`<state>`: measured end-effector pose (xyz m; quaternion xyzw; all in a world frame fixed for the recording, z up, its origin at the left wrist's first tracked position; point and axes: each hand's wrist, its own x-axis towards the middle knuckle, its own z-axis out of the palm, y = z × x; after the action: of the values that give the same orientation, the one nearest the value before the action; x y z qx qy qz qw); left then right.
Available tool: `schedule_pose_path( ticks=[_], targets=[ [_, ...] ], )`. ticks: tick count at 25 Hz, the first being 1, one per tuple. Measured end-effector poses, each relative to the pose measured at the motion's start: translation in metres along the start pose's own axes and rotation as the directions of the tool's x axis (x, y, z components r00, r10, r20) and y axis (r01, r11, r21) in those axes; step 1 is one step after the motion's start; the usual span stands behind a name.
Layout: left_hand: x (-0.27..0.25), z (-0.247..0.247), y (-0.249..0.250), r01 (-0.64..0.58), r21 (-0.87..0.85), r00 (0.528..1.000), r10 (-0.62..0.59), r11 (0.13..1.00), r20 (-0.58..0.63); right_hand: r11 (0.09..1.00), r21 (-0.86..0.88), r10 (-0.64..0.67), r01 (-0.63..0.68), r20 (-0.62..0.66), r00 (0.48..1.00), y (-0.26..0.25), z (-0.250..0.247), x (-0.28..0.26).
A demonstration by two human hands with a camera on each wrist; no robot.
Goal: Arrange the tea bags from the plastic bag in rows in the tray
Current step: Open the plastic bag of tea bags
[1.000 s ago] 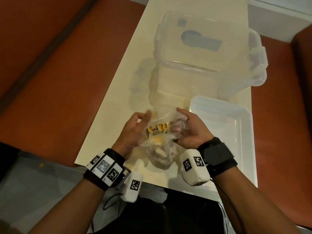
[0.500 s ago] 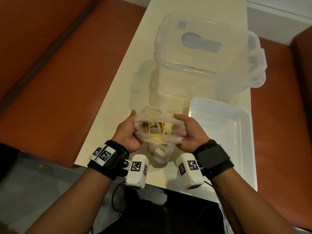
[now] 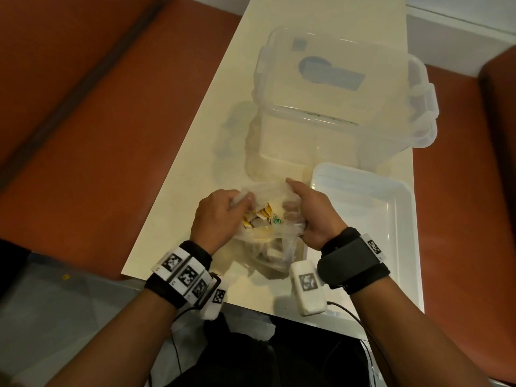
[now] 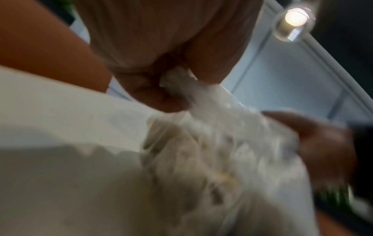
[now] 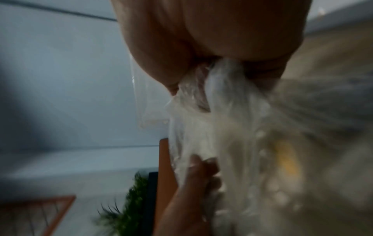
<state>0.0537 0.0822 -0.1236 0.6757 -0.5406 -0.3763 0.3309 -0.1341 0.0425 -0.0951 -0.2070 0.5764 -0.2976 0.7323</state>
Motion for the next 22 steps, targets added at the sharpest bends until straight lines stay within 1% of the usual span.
schedule_pose_path(
  ticks=[1,2,3,4,5,6,7,8,9,10,11,12,13,14,15,16,17,18,19,20,21,22],
  targets=[
    [0.003,-0.001,0.004,0.19,-0.26,0.982,-0.183,0.947,0.052,0.969,-0.232,-0.086,0.081,-0.011,0.996,-0.002,-0.001,-0.003],
    [0.007,-0.002,0.006,0.392,-0.475,0.918,-0.372,0.788,0.139,0.878,-0.449,-0.169,0.164,0.028,0.985,-0.002,-0.004,-0.005],
    [0.011,-0.003,0.006,0.535,-0.602,0.831,-0.497,0.592,0.25,0.75,-0.608,-0.242,0.258,0.111,0.964,-0.001,-0.006,-0.007],
    [0.016,-0.004,0.004,0.604,-0.673,0.764,-0.551,0.428,0.335,0.619,-0.713,-0.288,0.33,0.185,0.94,0.001,-0.008,-0.007],
    [0.02,-0.005,0.001,0.629,-0.711,0.723,-0.573,0.316,0.385,0.528,-0.77,-0.321,0.357,0.208,0.924,0.002,-0.01,-0.006],
    [0.022,-0.005,0.0,0.63,-0.74,0.704,-0.575,0.236,0.417,0.49,-0.792,-0.353,0.364,0.202,0.914,0.002,-0.011,-0.005],
    [0.023,-0.004,-0.003,0.63,-0.751,0.697,-0.572,0.198,0.433,0.489,-0.796,-0.378,0.358,0.176,0.909,0.003,-0.01,-0.003],
    [0.023,-0.003,-0.005,0.632,-0.747,0.697,-0.575,0.209,0.429,0.509,-0.786,-0.398,0.351,0.147,0.906,0.003,-0.008,-0.001],
    [0.021,-0.001,-0.006,0.63,-0.729,0.711,-0.577,0.267,0.403,0.549,-0.764,-0.408,0.341,0.111,0.906,0.004,-0.004,0.001],
    [0.018,0.0,-0.007,0.614,-0.695,0.742,-0.576,0.375,0.344,0.6,-0.732,-0.399,0.322,0.075,0.914,0.004,-0.002,0.003],
    [0.015,0.001,-0.009,0.572,-0.628,0.79,-0.561,0.528,0.247,0.647,-0.7,-0.385,0.301,0.041,0.922,0.005,-0.001,0.006],
    [0.012,0.0,-0.01,0.516,-0.54,0.837,-0.526,0.665,0.151,0.685,-0.672,-0.366,0.28,0.014,0.931,0.005,0.001,0.008],
    [0.011,-0.001,-0.013,0.457,-0.443,0.876,-0.476,0.771,0.076,0.717,-0.648,-0.339,0.257,-0.002,0.941,0.005,0.001,0.01],
    [0.01,-0.004,-0.015,0.405,-0.345,0.906,-0.421,0.847,0.029,0.749,-0.619,-0.308,0.236,-0.01,0.951,0.005,0.003,0.012],
    [0.009,-0.006,-0.018,0.358,-0.241,0.929,-0.369,0.902,-0.004,0.778,-0.589,-0.281,0.219,-0.015,0.96,0.004,0.005,0.015],
    [0.009,-0.007,-0.02,0.299,-0.111,0.951,-0.306,0.948,-0.055,0.787,-0.58,-0.262,0.211,-0.005,0.965,0.003,0.006,0.015],
    [0.009,-0.009,-0.021,0.221,0.038,0.969,-0.214,0.975,-0.123,0.779,-0.592,-0.249,0.206,0.009,0.968,0.001,0.008,0.016],
    [0.007,-0.011,-0.019,0.115,0.157,0.981,-0.088,0.981,-0.17,0.756,-0.621,-0.244,0.207,0.026,0.969,-0.002,0.01,0.017],
    [0.006,-0.012,-0.015,-0.035,0.228,0.986,0.071,0.973,-0.153,0.722,-0.656,-0.247,0.219,0.052,0.968,-0.005,0.011,0.016],
    [0.006,-0.013,-0.011,-0.196,0.258,0.973,0.22,0.946,-0.066,0.684,-0.689,-0.255,0.238,0.08,0.964,-0.008,0.014,0.016],
    [0.008,-0.011,-0.006,-0.302,0.285,0.952,0.304,0.909,0.04,0.651,-0.714,-0.262,0.257,0.106,0.959,-0.011,0.016,0.016],
    [0.01,-0.009,0.0,-0.354,0.317,0.935,0.332,0.88,0.125,0.618,-0.736,-0.27,0.276,0.131,0.954,-0.014,0.019,0.016]
  ],
)
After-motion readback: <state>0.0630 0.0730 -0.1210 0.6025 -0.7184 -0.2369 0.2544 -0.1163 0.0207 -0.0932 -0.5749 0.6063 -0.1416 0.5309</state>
